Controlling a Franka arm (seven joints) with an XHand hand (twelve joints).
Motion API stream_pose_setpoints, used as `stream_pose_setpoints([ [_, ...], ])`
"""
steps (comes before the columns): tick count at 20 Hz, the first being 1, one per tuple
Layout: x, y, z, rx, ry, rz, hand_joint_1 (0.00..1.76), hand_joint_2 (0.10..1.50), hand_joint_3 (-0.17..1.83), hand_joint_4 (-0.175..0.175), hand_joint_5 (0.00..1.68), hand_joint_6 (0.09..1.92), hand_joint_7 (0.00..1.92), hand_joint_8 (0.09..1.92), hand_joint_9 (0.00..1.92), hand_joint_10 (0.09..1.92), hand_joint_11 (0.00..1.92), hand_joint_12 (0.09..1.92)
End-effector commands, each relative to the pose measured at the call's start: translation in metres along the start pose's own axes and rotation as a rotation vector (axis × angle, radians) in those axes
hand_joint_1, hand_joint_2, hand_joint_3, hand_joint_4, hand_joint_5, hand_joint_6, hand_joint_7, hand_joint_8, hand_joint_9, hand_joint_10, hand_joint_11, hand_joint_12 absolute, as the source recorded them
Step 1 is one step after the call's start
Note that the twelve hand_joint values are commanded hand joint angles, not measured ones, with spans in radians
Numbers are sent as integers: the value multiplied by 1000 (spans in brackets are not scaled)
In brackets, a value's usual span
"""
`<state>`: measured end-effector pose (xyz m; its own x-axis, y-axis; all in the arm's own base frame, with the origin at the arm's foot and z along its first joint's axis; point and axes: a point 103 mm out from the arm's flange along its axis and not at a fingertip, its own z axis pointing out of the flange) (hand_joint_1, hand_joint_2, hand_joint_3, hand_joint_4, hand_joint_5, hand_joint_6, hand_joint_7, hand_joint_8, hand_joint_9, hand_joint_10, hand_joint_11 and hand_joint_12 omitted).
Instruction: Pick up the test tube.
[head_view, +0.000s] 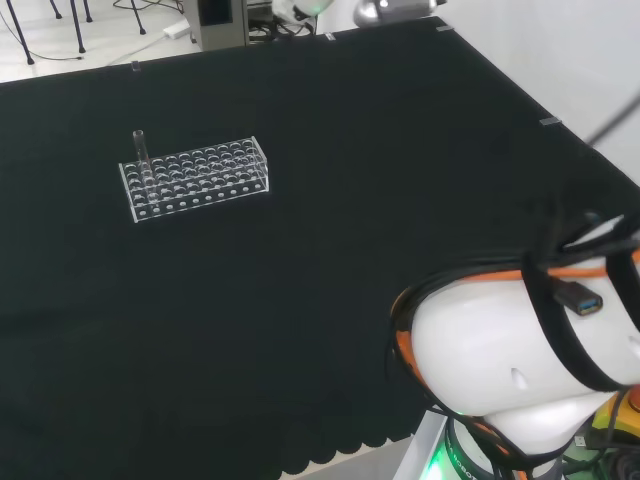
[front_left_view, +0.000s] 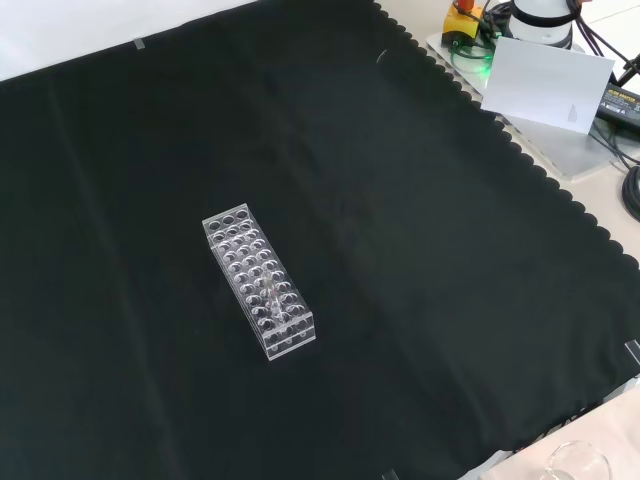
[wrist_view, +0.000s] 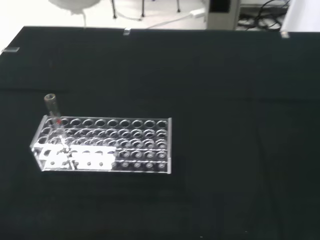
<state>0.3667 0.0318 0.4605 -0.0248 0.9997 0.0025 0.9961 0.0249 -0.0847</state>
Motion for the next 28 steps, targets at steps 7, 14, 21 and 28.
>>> stream_pose_setpoints([
  [7,105,136,58,152,42,-240,754,706,588,-93,212,111,184,845,158,1020,0,1534],
  [14,142,179,84,201,26,-298,764,707,589,-99,230,107,207,851,180,1021,0,1564],
  [21,157,207,106,253,16,-323,773,708,589,-100,236,105,217,855,189,1022,0,1569],
  [28,168,222,139,316,-46,-338,777,709,590,-103,242,106,224,857,195,1022,0,1573],
])
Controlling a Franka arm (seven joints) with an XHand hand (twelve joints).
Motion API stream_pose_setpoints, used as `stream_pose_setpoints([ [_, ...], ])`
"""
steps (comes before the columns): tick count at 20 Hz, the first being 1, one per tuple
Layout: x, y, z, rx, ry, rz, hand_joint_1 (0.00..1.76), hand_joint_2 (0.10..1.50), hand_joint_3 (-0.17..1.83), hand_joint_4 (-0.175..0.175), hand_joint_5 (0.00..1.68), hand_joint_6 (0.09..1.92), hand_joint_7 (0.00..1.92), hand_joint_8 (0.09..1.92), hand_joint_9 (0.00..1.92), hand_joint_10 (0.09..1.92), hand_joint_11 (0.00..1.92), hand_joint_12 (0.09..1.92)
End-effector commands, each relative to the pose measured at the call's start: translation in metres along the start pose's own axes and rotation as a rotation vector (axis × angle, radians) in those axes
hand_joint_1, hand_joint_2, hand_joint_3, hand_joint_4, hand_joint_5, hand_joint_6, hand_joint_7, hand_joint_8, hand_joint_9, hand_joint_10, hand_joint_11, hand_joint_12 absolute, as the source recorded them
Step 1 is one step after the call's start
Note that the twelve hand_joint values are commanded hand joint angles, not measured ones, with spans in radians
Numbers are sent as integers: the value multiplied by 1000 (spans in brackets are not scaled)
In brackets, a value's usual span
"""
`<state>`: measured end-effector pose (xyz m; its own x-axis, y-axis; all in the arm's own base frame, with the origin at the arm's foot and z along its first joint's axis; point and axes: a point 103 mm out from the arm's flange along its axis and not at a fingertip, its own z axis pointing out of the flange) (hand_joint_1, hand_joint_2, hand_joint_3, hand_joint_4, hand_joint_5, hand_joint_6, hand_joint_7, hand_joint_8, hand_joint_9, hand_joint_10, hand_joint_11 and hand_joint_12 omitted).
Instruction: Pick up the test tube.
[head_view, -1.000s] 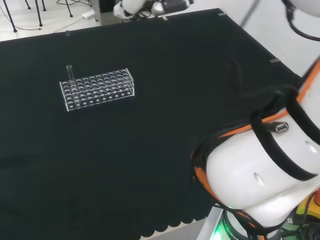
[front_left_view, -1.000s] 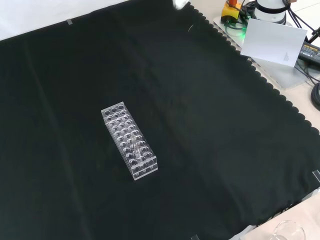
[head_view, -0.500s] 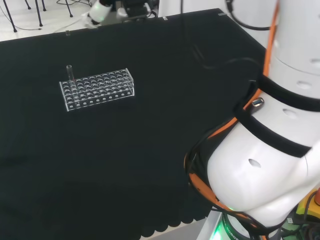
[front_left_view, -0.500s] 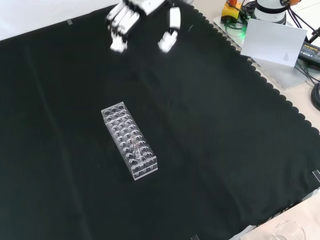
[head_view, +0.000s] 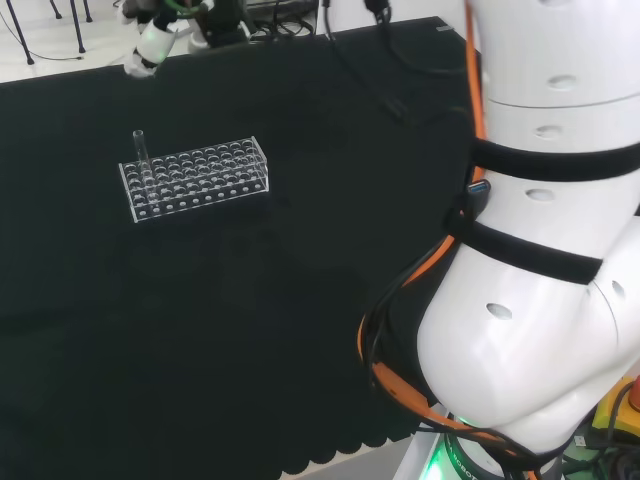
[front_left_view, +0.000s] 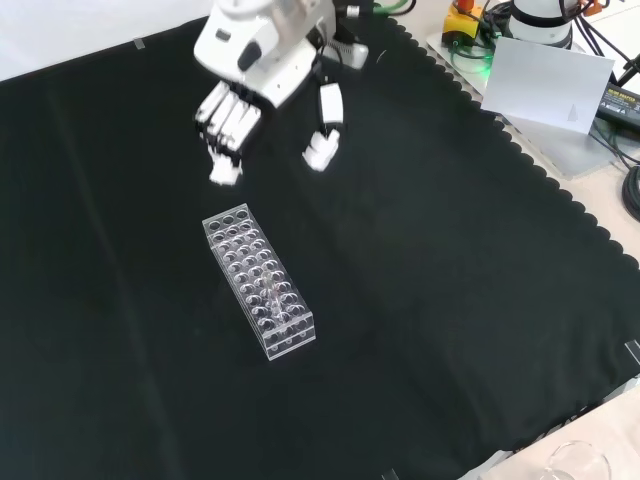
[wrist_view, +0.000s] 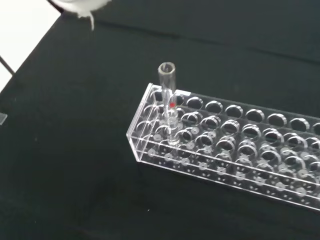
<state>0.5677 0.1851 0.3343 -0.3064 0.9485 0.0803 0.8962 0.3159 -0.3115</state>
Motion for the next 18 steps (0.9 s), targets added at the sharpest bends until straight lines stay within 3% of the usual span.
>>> stream_pose_setpoints([
  [1,16,22,29,89,-63,-32,777,709,590,-103,243,106,224,857,196,1022,0,1573],
  [18,3,62,81,221,-149,-3,778,710,591,-110,258,108,226,859,211,1023,0,1582],
])
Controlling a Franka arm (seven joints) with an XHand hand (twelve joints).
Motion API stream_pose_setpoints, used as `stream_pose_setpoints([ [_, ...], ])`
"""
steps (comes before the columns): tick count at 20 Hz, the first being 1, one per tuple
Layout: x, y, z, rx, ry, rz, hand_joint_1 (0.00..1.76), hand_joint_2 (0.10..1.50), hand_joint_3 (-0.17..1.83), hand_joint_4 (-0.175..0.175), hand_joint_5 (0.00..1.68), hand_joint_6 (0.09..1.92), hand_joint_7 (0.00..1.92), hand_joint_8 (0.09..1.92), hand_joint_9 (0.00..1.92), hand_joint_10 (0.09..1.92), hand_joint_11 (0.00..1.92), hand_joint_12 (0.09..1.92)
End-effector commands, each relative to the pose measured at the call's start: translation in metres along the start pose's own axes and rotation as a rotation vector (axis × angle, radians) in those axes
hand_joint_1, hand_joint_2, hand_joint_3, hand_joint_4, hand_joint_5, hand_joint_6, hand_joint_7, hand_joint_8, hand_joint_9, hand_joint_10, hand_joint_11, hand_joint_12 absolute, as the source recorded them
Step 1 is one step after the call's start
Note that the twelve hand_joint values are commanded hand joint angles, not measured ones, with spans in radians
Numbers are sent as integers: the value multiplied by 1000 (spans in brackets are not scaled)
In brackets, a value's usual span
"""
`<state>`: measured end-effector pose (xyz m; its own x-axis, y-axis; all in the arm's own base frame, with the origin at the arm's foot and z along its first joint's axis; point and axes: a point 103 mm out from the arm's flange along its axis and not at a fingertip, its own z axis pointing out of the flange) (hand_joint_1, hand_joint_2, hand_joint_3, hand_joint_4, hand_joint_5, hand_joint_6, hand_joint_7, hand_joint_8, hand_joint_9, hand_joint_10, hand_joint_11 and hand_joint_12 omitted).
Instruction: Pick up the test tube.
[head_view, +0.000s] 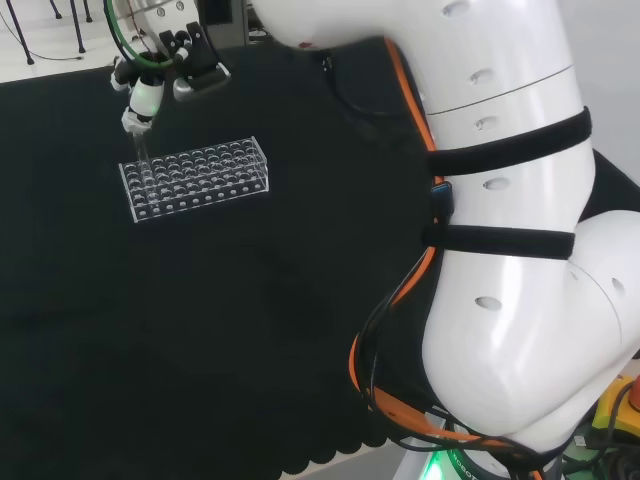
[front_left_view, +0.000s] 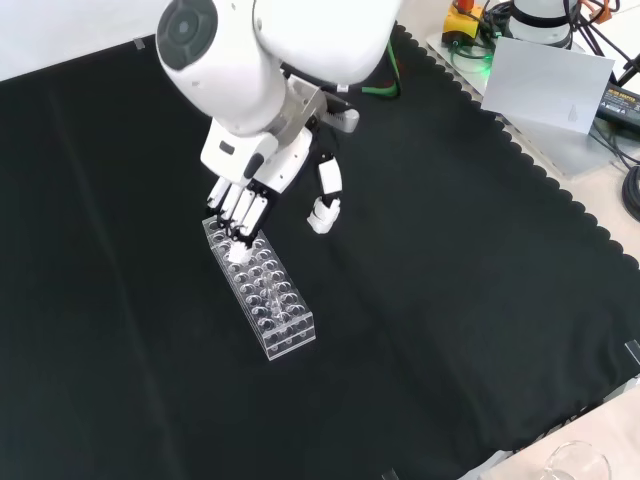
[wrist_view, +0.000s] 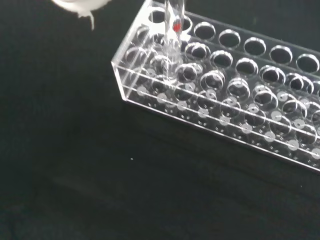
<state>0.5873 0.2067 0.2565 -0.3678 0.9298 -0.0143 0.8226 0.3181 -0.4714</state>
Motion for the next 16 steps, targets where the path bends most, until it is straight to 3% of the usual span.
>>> stream_pose_setpoints([
  [1,-4,19,13,52,-37,21,778,711,591,-110,259,108,226,860,212,1023,0,1582],
  [9,-3,39,22,75,-82,9,780,713,592,-113,267,111,236,865,217,1022,0,1587],
  [16,-1,46,28,84,-78,9,783,719,595,-125,333,144,343,887,262,1018,0,1607],
])
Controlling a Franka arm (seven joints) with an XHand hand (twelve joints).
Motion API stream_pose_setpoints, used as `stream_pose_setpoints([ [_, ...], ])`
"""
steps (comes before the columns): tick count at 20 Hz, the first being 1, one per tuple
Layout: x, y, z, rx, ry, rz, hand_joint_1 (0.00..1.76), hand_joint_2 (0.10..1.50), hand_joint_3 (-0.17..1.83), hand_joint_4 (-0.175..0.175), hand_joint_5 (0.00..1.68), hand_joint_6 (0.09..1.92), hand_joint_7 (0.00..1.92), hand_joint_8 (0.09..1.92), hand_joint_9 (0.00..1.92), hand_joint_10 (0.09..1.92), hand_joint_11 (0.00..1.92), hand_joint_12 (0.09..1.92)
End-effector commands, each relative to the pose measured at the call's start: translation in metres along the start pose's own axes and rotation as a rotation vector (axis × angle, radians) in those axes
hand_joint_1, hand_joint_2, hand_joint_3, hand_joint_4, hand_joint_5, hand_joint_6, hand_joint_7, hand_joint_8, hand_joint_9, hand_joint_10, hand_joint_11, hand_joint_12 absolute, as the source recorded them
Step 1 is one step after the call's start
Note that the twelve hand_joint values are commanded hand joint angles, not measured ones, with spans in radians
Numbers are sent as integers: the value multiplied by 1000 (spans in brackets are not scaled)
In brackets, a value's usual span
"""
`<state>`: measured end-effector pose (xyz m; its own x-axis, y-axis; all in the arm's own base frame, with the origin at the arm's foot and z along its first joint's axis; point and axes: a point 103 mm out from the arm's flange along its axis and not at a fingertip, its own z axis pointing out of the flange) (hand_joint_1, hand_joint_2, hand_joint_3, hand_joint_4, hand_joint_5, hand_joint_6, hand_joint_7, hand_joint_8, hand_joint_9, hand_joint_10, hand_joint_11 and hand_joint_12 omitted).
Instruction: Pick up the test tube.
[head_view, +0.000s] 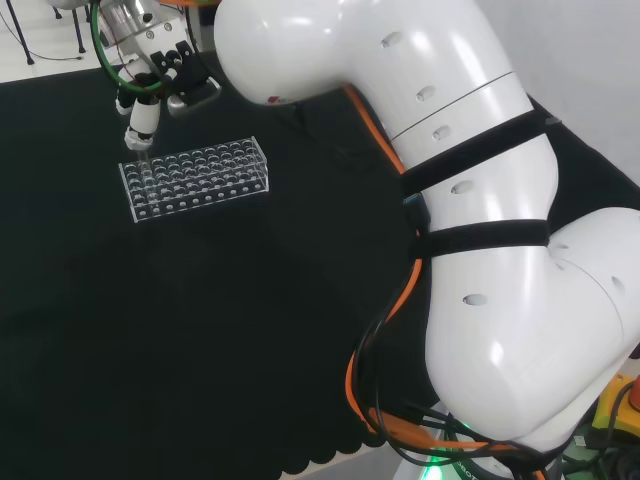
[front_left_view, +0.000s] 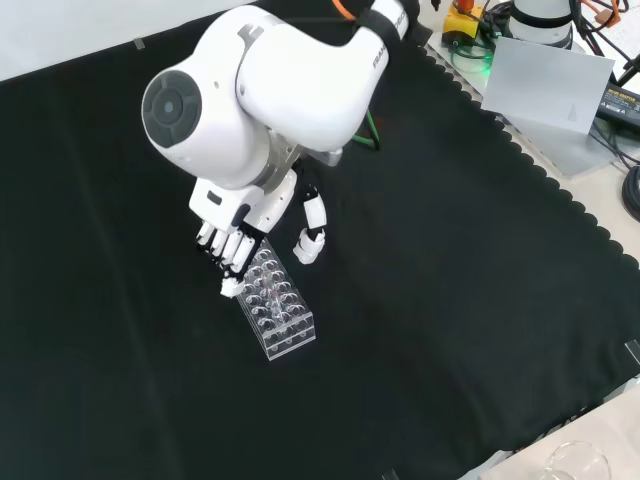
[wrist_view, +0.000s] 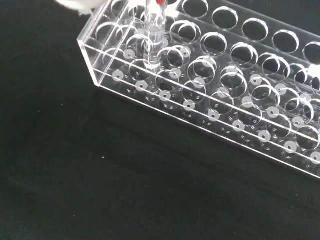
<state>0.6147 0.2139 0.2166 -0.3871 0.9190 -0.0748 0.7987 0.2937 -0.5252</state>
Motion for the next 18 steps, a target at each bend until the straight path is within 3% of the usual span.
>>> stream_pose_setpoints([
  [1,2,3,5,22,-16,-1,785,719,595,-126,344,150,363,890,270,1017,1,1609],
  [5,2,3,5,27,-10,-3,816,722,592,-137,380,255,478,870,332,988,40,1596],
  [11,16,24,17,26,33,14,854,714,603,-147,319,580,572,868,413,967,89,1582],
  [18,22,29,19,13,64,33,886,699,634,-158,344,730,640,876,469,962,128,1572],
])
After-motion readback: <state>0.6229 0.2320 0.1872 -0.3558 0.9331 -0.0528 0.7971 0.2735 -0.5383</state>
